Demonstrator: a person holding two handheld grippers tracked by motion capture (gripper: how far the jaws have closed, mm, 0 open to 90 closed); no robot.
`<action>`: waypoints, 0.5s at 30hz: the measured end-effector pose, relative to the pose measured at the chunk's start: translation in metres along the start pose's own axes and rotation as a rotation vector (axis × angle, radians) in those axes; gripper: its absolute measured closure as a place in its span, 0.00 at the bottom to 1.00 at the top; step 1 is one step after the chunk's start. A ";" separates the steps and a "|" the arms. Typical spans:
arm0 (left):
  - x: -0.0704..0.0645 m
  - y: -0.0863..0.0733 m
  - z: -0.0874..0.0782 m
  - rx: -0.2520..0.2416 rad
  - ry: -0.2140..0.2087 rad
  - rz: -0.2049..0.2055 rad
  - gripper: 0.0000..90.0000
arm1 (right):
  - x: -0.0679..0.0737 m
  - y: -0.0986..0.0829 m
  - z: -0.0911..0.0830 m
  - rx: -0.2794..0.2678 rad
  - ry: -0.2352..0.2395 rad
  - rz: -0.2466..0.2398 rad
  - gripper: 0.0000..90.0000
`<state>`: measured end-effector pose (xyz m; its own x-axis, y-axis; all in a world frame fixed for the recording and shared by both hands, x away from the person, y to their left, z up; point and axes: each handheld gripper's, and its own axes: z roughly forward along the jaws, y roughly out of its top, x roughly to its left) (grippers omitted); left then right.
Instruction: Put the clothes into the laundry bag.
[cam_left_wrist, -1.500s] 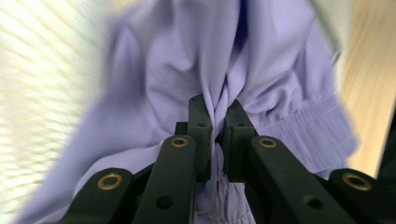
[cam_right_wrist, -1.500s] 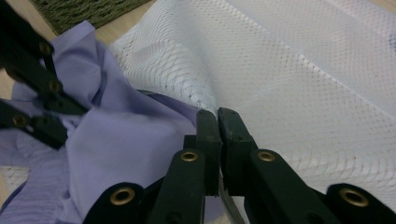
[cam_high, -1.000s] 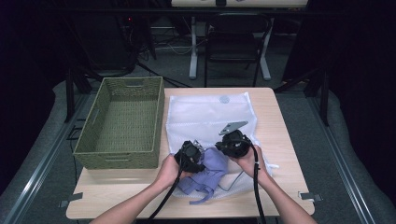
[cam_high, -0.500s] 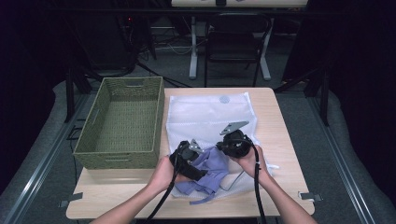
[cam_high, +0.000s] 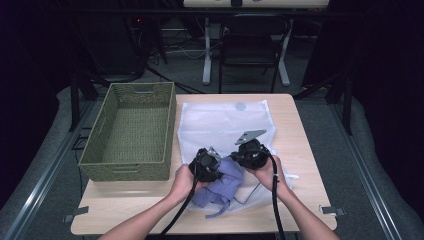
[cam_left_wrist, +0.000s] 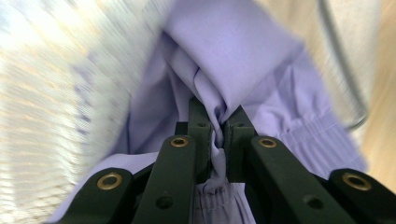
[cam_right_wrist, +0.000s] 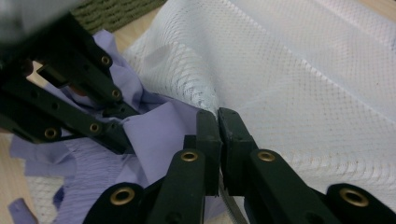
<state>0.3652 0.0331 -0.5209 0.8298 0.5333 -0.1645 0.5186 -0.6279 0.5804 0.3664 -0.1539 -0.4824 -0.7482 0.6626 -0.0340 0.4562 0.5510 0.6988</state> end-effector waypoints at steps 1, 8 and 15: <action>0.000 0.001 -0.003 -0.025 0.009 -0.013 0.94 | 0.002 0.003 -0.004 -0.011 0.001 0.002 0.98; 0.007 -0.003 0.019 0.028 0.060 -0.023 0.80 | 0.004 0.002 -0.002 -0.002 0.011 0.002 0.98; -0.007 -0.005 0.002 0.035 0.087 0.017 0.43 | 0.001 -0.004 0.006 0.027 0.015 0.002 0.98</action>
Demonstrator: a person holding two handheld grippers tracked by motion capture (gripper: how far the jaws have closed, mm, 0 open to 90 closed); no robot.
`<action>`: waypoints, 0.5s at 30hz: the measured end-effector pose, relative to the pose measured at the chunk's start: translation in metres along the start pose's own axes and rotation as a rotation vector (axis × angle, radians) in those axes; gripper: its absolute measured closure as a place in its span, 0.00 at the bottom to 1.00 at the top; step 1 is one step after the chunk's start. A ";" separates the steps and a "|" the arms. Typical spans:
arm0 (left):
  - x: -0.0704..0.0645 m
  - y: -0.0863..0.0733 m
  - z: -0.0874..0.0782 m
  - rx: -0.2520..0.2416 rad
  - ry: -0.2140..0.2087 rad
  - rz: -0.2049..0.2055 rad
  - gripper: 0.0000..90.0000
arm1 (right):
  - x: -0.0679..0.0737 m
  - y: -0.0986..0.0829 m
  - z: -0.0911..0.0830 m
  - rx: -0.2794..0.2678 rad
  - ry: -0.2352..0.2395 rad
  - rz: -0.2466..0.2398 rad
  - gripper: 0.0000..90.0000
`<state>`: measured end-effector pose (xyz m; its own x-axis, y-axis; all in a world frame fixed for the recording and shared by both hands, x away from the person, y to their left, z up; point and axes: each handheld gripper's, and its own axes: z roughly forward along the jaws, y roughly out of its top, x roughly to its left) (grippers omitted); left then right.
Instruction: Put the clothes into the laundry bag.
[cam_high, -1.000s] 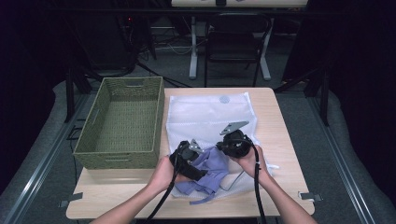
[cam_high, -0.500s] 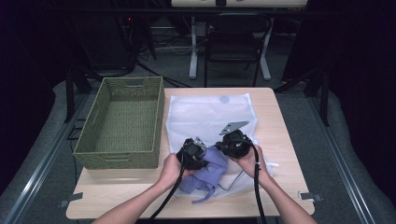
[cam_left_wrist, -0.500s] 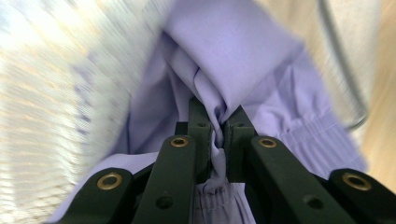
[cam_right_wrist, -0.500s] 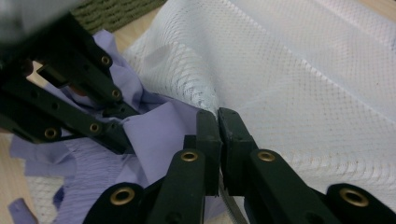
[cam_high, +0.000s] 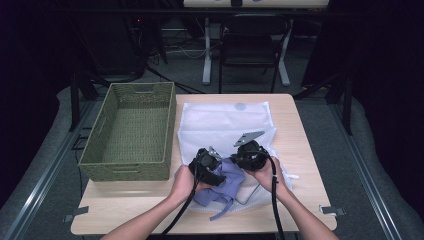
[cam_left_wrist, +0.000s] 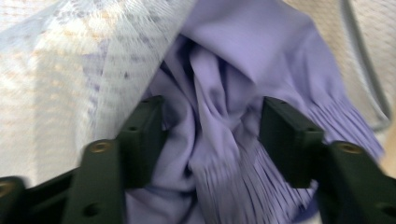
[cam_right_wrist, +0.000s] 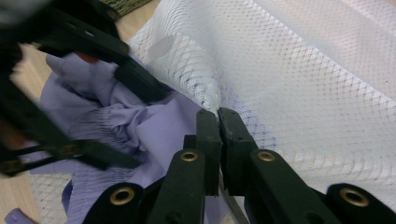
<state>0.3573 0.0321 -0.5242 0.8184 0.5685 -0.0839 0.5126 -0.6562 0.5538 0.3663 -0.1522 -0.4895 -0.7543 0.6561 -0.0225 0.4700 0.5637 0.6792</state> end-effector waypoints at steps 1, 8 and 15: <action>-0.002 -0.003 -0.006 -0.007 0.002 0.010 0.41 | -0.001 0.000 0.000 0.002 -0.001 0.002 0.98; -0.004 -0.022 -0.019 0.002 -0.005 0.012 0.30 | -0.001 -0.002 0.000 0.010 0.001 0.001 0.98; 0.000 -0.024 0.001 0.007 -0.022 -0.025 0.49 | 0.001 -0.002 0.004 0.021 0.005 -0.004 0.98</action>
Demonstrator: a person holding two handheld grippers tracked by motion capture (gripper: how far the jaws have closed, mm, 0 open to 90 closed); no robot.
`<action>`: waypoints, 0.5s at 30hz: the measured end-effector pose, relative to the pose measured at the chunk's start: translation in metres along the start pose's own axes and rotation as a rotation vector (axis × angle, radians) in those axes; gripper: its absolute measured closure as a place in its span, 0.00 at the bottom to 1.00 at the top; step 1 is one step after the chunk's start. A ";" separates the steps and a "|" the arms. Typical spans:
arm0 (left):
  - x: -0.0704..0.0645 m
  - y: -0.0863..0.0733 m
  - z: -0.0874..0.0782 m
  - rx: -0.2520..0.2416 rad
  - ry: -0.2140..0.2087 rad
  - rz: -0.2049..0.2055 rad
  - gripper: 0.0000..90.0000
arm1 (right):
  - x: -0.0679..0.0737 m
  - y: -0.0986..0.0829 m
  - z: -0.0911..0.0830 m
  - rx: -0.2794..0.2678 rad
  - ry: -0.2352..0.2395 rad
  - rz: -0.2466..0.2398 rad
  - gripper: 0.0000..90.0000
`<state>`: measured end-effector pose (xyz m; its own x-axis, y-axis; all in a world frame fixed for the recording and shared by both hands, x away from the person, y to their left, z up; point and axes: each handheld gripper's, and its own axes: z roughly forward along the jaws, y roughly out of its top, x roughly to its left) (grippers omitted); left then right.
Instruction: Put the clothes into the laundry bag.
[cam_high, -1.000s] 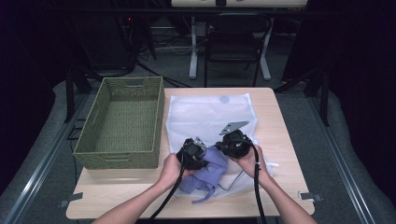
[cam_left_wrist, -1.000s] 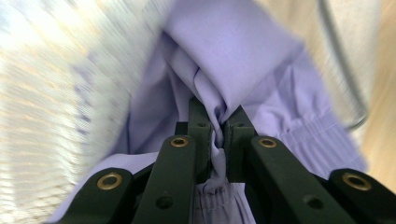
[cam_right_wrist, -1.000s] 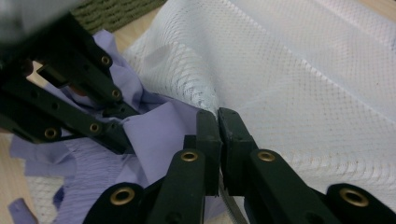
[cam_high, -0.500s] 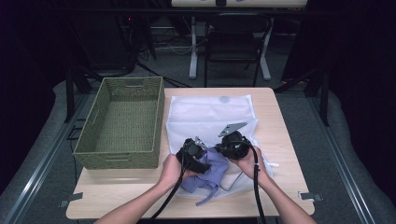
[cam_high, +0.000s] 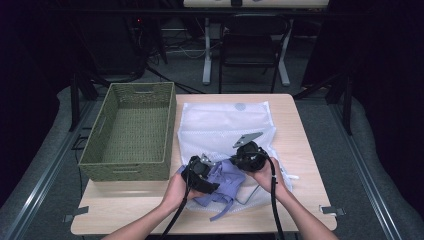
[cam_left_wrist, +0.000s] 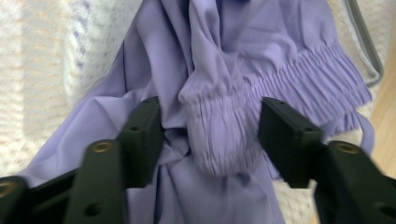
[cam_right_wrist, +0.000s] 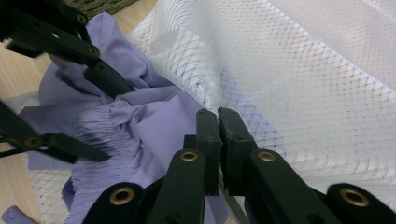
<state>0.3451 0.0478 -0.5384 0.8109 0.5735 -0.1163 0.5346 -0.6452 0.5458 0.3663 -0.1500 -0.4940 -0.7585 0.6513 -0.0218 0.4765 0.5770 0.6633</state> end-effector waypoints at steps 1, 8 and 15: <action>0.000 0.001 0.001 -0.002 -0.002 0.005 0.54 | 0.000 0.000 0.001 0.002 0.003 -0.001 0.98; 0.002 0.007 0.011 -0.039 -0.034 0.013 0.90 | 0.002 0.001 -0.002 -0.006 0.009 -0.006 0.98; 0.006 0.018 -0.010 -0.192 0.049 -0.040 0.93 | 0.005 0.009 -0.017 -0.058 0.020 -0.002 0.98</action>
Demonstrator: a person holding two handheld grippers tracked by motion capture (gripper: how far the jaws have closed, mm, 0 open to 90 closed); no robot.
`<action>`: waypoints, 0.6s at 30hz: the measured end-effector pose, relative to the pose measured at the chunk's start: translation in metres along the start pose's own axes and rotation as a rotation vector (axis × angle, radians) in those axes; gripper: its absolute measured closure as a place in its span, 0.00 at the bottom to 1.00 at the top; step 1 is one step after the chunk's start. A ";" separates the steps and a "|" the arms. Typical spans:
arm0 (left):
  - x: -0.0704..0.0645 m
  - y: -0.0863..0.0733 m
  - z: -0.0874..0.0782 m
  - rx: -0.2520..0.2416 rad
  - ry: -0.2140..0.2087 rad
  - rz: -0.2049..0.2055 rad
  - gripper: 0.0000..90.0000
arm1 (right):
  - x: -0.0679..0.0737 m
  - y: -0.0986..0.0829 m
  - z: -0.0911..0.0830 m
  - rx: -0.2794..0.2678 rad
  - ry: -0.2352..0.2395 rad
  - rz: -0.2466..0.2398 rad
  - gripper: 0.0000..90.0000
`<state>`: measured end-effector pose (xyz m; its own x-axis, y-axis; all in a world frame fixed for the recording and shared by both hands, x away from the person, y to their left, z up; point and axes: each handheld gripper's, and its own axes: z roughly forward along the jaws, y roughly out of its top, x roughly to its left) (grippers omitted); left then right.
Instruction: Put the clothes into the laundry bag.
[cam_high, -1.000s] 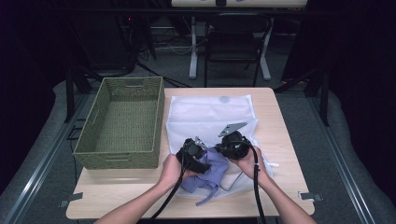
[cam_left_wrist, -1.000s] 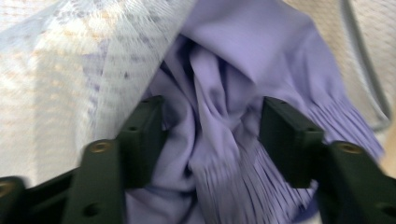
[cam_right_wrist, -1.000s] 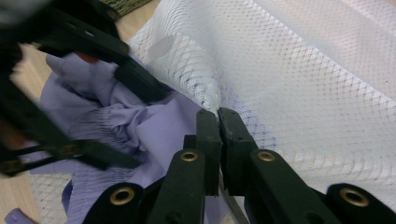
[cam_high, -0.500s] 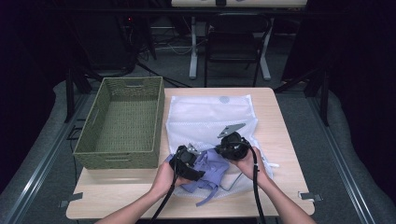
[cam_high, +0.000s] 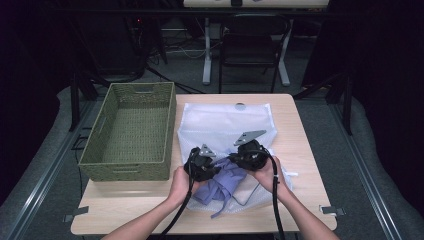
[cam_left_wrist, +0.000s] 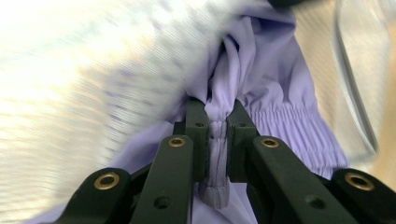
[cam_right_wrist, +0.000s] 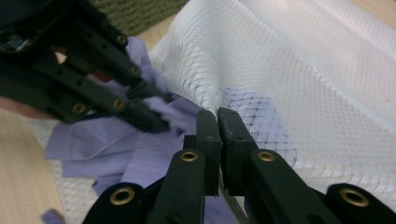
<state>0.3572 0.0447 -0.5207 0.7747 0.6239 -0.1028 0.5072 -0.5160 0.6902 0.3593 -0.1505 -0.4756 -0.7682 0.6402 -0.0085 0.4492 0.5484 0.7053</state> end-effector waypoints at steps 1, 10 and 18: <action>0.001 0.001 0.001 0.009 0.004 0.001 0.92 | 0.000 0.001 -0.002 -0.009 0.001 -0.002 0.98; 0.002 -0.007 0.014 0.090 -0.024 0.005 0.59 | -0.008 -0.008 0.008 0.035 0.007 0.026 0.98; -0.002 -0.012 -0.007 0.089 -0.044 0.025 0.35 | -0.007 -0.010 0.009 0.041 0.006 0.027 0.98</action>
<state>0.3470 0.0539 -0.5234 0.8027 0.5843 -0.1192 0.5173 -0.5829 0.6266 0.3647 -0.1559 -0.4884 -0.7580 0.6521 0.0147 0.4881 0.5521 0.6759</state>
